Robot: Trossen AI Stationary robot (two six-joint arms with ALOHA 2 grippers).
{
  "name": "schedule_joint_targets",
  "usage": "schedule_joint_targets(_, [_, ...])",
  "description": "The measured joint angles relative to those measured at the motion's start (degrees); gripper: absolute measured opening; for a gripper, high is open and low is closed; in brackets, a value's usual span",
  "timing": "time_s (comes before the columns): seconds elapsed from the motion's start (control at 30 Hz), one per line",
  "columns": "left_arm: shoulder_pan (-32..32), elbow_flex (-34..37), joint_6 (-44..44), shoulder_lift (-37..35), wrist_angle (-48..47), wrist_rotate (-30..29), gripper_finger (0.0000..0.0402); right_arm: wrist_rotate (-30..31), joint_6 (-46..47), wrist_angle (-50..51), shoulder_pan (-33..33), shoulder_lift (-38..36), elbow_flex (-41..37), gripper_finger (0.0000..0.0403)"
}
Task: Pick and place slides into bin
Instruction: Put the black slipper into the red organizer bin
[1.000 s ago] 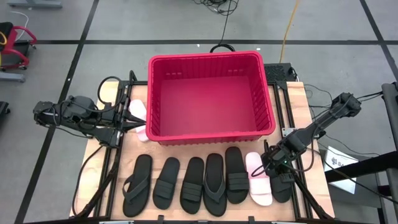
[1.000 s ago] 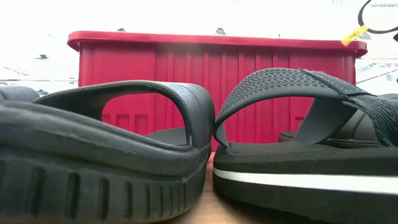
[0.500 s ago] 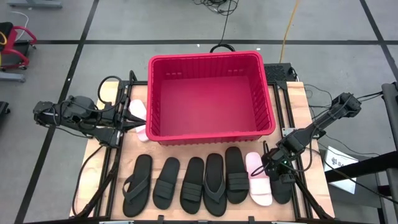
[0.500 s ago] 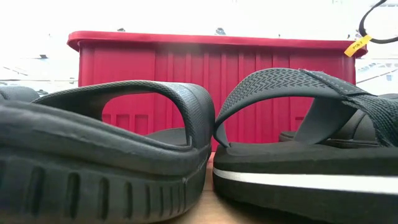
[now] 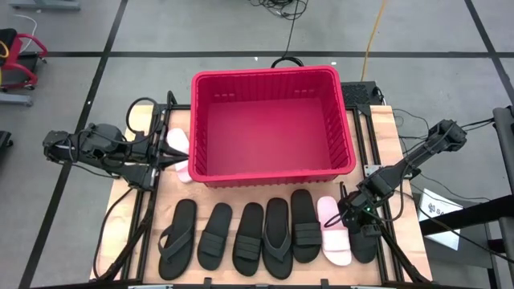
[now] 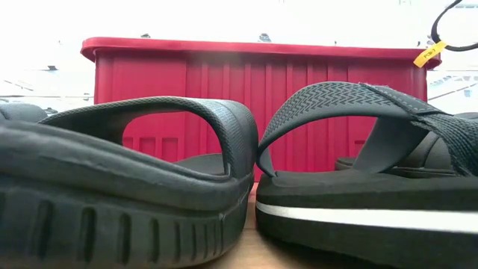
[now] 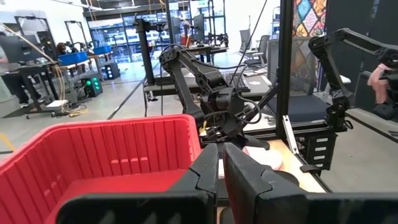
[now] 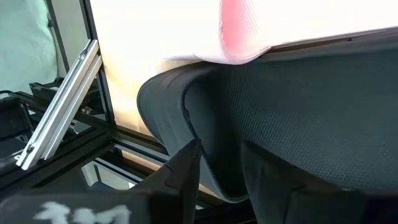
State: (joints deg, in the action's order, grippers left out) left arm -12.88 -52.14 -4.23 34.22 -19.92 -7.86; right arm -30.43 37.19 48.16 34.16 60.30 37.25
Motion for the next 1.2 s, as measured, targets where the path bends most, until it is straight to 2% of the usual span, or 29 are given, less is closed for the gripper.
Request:
schedule_joint_targets(0.1, [0.00,0.00,0.00,0.01,0.00,-0.20,0.0026,-0.73,1.00,-0.03,-0.76,-0.17,-0.01,0.0106])
schedule_joint_targets(0.3, [0.00,0.00,0.00,0.02,0.00,-0.24,0.0026,-6.13,0.37,-0.39,-2.06,-0.18,-0.01,0.0105])
schedule_joint_targets(0.53, [0.00,0.00,-0.04,0.02,0.01,-0.26,0.0026,-1.33,-2.15,-0.19,-2.24,-0.18,-0.01,0.0105])
schedule_joint_targets(0.77, [0.00,0.00,-0.04,0.02,0.02,-0.26,0.0026,-1.34,-3.32,-1.47,-2.24,-0.18,-1.63,0.0105])
schedule_joint_targets(0.93, [0.00,0.00,0.11,0.00,0.02,-0.26,0.0026,-1.75,-2.27,-5.88,-2.24,-0.18,-4.40,0.0105])
schedule_joint_targets(1.13, [0.00,0.00,0.22,0.01,0.02,-0.24,0.0026,-8.73,3.21,-15.49,-2.17,-0.16,-7.21,0.0105])
schedule_joint_targets(1.2, [0.00,0.00,0.04,0.02,0.02,-0.26,0.0026,-8.90,5.47,-18.74,-2.17,-0.16,-7.99,0.0105])
